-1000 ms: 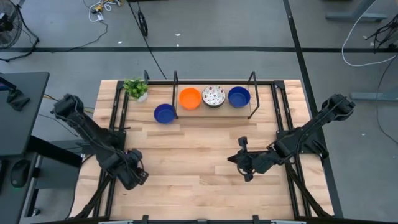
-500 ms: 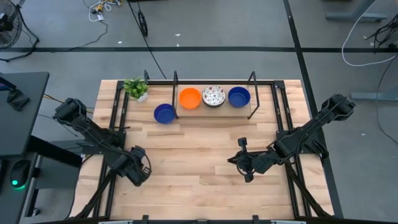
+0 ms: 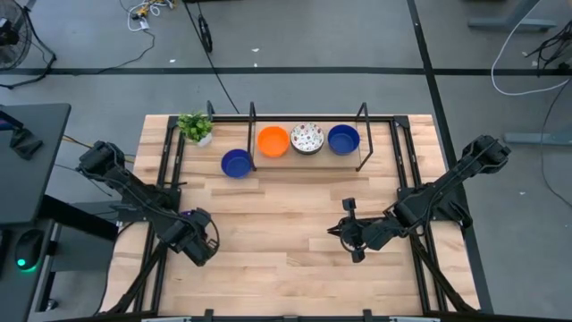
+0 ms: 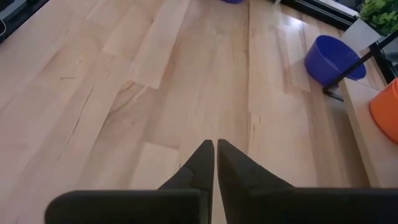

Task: Pick & Place Mini bowls
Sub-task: Stack the blue bowl on top of the blue bowl on the shelf

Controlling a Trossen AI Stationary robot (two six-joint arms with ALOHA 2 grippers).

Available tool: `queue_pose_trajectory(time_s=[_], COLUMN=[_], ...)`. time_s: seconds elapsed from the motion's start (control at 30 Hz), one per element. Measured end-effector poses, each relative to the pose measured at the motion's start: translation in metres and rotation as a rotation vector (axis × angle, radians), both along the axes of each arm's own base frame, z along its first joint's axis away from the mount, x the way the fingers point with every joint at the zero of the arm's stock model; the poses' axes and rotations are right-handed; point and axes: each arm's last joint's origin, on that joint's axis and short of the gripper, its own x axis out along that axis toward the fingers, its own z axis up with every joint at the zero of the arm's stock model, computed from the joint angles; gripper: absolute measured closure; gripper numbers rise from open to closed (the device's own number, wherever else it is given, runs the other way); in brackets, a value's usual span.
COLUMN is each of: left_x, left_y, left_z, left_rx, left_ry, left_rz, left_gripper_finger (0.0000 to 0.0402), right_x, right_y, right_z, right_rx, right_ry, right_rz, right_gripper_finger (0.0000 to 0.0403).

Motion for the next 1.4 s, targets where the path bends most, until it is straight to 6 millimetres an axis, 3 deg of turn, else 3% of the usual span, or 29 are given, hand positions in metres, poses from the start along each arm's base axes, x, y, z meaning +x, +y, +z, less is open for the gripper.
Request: queue_pose_trajectory(time_s=[0.17, 0.3, 0.6, 0.8, 0.93, 1.27, 1.4], left_x=[-0.003, -0.007, -0.002, 0.008, 0.025, 0.094, 0.106], left_y=[0.003, 0.006, 0.011, 0.017, 0.017, 0.021, 0.031], left_z=[-0.006, -0.013, -0.013, -0.013, -0.012, 0.020, 0.029], left_rx=[0.020, 0.020, 0.028, 0.026, 0.012, 0.072, 0.137], left_ry=[0.012, 0.038, 0.030, -0.017, -0.137, -0.774, -0.884], left_rz=[0.000, 0.007, 0.026, -0.054, -0.221, -0.778, -0.897], left_gripper_finger=[0.0280, 0.0269, 0.0323, 0.0359, 0.0392, 0.0395, 0.0396], right_x=[0.000, 0.000, 0.000, 0.000, 0.000, 0.002, 0.007], right_y=[0.000, 0.000, 0.000, 0.000, 0.000, 0.002, 0.005], right_z=[0.000, 0.000, 0.000, 0.000, 0.000, 0.003, 0.008], right_rx=[0.000, -0.003, -0.004, -0.005, -0.005, 0.038, 0.079], right_ry=[0.000, -0.001, -0.001, -0.001, -0.001, -0.028, -0.066], right_rz=[0.000, 0.002, 0.003, 0.004, 0.004, 0.030, 0.118], right_gripper_finger=[0.0380, 0.0380, 0.0380, 0.0380, 0.0380, 0.0380, 0.0380])
